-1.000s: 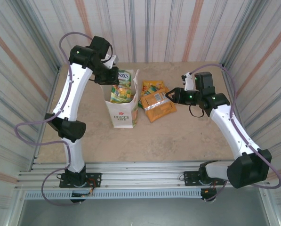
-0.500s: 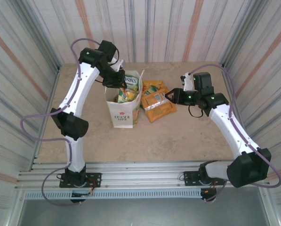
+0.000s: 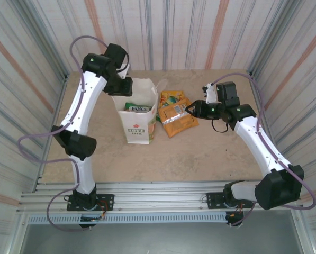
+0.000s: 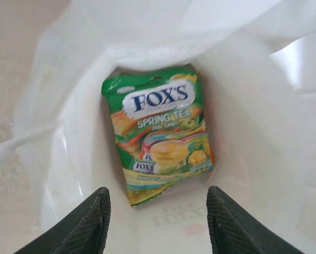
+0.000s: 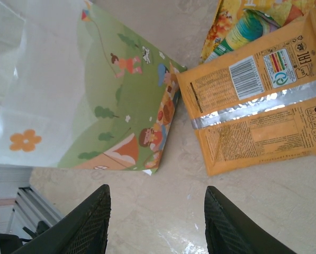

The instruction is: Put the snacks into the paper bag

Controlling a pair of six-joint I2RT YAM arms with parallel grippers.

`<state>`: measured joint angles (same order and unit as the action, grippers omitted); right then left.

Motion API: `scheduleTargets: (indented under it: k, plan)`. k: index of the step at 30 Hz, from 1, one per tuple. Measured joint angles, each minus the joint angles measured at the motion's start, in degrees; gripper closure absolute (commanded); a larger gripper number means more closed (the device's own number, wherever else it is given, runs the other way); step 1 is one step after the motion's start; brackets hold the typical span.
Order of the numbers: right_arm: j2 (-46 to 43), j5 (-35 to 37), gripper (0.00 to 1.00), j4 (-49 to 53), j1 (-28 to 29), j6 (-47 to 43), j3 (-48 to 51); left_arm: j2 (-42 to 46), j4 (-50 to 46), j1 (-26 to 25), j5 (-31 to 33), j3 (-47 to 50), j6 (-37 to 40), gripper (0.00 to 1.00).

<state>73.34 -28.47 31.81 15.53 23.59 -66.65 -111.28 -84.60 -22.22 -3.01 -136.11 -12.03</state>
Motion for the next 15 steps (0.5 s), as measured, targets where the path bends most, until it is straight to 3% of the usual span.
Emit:
scheduleTargets:
  k: [9,15]
  plan:
    - [0.0,0.4,0.49,0.0,1.9,0.2,0.0,13.8,7.1,0.0,-4.7,6.6,-0.3,0.48]
    - [0.6,2.0,0.47,0.5,4.1,0.4,0.2,23.0,8.7,0.0,-4.6,16.7,-1.5,0.48]
